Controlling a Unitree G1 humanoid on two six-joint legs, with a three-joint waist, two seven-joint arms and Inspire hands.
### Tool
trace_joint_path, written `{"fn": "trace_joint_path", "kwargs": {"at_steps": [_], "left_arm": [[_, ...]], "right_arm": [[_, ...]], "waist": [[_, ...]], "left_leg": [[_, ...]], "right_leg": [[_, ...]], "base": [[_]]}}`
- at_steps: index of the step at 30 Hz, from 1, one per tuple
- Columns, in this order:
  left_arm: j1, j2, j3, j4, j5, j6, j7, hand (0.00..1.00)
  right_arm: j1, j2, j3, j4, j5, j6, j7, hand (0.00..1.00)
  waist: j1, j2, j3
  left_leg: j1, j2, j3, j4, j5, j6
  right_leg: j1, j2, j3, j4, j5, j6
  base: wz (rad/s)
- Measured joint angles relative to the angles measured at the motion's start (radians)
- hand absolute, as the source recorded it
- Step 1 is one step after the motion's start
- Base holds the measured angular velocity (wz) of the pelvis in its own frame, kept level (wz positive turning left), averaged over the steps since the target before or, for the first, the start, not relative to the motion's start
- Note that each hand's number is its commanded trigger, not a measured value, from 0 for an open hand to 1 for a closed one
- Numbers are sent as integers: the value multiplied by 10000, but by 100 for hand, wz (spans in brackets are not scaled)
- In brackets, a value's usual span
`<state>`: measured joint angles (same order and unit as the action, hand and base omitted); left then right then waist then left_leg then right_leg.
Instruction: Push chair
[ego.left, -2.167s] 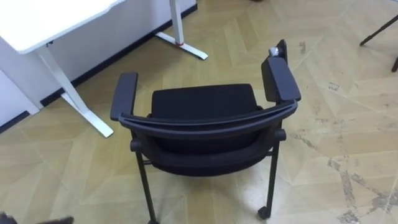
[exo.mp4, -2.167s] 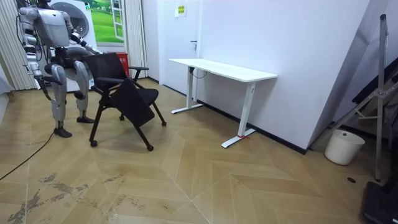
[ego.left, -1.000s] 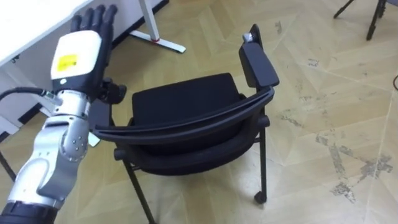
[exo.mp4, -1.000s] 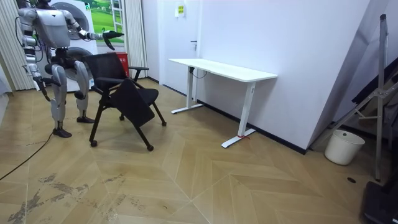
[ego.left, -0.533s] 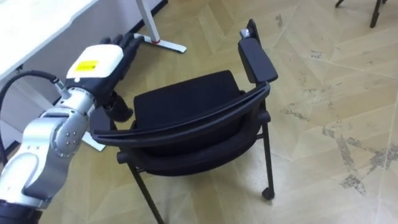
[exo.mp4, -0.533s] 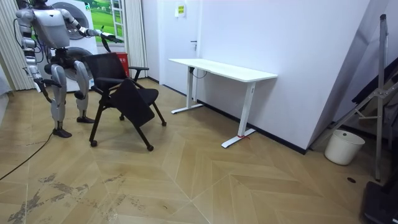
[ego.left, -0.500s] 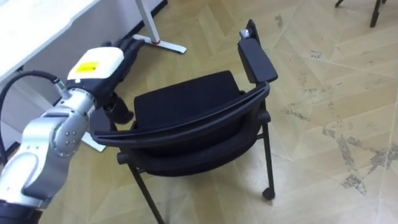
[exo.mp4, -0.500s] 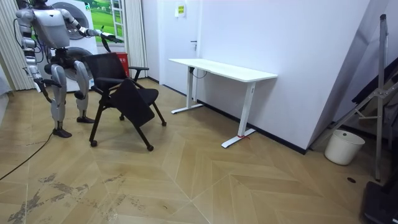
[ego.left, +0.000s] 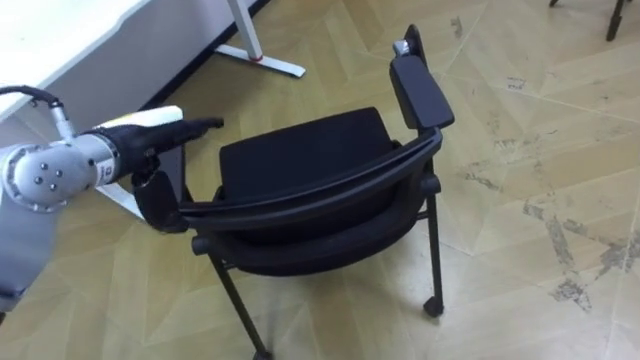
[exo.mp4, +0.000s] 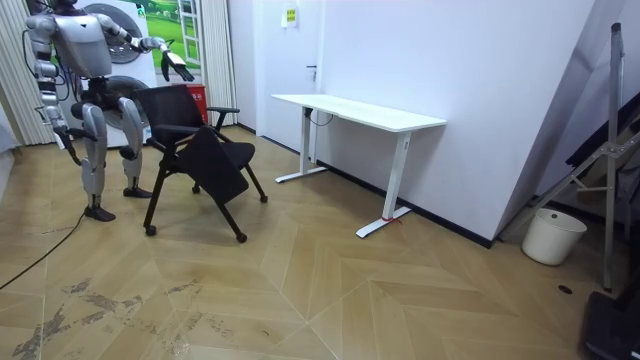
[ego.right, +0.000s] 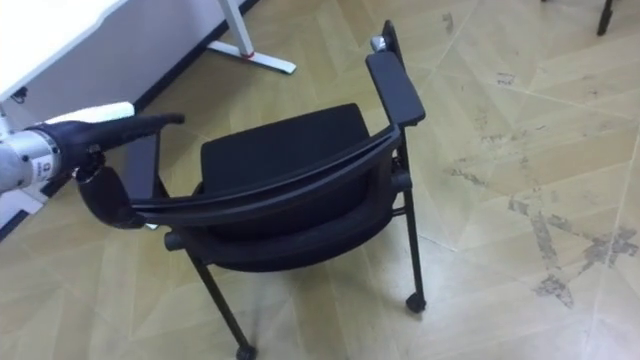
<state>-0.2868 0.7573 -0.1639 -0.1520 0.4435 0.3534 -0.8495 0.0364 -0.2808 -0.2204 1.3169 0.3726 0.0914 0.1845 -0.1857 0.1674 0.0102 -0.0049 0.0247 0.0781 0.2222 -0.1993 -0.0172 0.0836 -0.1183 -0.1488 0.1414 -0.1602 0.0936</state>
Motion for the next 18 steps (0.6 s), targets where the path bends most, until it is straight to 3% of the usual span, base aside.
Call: {"fn": "trace_joint_path", "kwargs": {"at_steps": [4,12,18], "left_arm": [[2,0,-3,-68,-6,390,-828,0],[15,-1,-6,-62,-3,653,-1528,0],[14,-2,-6,-64,-2,835,-1881,0]], "right_arm": [[-46,-5,7,11,-35,204,-20,0],[-85,-23,27,6,-72,196,-451,0],[-64,-24,26,12,-105,196,-520,0]], "waist": [[-16,-28,30],[24,-176,134],[11,-91,72]], "left_leg": [[30,0,-2,22,0,0],[-84,-3,-68,180,-2,4],[-103,-6,-109,221,-1,4]], "right_leg": [[31,-9,0,23,-2,0],[-10,-17,-33,92,-12,-8],[-1,-14,-37,101,-15,-11]], "base": [[0],[1],[1]]}}
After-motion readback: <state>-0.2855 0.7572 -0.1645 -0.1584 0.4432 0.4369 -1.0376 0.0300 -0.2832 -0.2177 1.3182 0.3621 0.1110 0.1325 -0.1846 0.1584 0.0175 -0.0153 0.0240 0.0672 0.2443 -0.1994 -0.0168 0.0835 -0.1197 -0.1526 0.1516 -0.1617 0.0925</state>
